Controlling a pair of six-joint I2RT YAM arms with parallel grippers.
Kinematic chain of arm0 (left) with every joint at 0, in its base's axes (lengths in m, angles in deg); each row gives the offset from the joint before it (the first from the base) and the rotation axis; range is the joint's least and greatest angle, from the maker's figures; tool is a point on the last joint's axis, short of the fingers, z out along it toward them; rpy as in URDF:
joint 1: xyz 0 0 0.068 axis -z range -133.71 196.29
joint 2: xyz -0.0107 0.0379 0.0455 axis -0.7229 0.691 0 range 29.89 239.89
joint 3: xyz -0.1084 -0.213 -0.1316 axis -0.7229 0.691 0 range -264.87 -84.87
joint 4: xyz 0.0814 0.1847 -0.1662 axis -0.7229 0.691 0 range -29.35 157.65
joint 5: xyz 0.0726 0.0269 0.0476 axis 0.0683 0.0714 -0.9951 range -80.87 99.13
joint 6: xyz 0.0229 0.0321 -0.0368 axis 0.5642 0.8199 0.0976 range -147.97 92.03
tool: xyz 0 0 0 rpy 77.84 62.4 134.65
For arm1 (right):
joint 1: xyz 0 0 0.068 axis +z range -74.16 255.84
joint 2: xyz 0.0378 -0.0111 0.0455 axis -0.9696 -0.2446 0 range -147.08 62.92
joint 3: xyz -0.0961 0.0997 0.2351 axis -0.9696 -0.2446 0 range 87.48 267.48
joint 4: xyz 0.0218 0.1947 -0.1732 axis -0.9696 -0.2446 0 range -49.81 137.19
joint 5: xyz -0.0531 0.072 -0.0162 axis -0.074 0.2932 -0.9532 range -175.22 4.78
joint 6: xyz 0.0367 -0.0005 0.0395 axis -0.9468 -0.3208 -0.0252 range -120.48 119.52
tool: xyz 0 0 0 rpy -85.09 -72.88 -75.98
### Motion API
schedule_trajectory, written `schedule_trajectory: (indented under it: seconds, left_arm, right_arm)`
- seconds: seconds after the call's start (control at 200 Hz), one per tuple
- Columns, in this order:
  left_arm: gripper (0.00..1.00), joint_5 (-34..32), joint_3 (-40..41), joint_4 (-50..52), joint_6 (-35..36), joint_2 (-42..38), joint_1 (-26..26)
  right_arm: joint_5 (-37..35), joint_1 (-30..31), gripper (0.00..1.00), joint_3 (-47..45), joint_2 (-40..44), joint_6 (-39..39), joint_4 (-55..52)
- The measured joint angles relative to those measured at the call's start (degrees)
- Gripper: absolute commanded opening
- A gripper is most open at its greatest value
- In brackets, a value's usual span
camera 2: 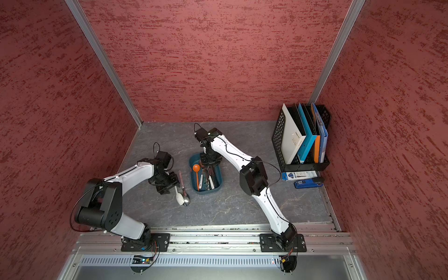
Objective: Put the spoon into the storage box
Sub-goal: Place the spoon in the storage box, then pick up the spoon from the center of the board.
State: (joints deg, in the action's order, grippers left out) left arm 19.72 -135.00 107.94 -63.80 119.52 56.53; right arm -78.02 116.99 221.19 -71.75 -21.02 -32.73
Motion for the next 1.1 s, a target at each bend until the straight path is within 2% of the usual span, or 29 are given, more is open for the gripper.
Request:
schedule_trajectory:
  seconds: [0.25,0.766,0.952,1.097]
  left_arm:
    - [0.41,-0.3,-1.7,0.3,0.8,3.3,0.0]
    - [0.08,-1.2,-1.0,0.7,-0.6,3.3,-0.8]
    - [0.02,0.3,0.9,-1.2,-0.8,1.7,-2.1]
    - [0.01,2.2,2.7,-2.8,-1.9,-0.5,-3.2]
  right_arm:
    - [-0.4,0.0,0.44,-5.1,9.8,0.4,3.1]
    - [-1.0,-0.1,0.43,-8.0,10.1,0.9,4.4]
    - [-0.9,-0.1,0.43,-9.2,10.1,0.9,5.3]
    - [0.1,-0.1,0.42,-9.9,10.1,0.5,5.7]
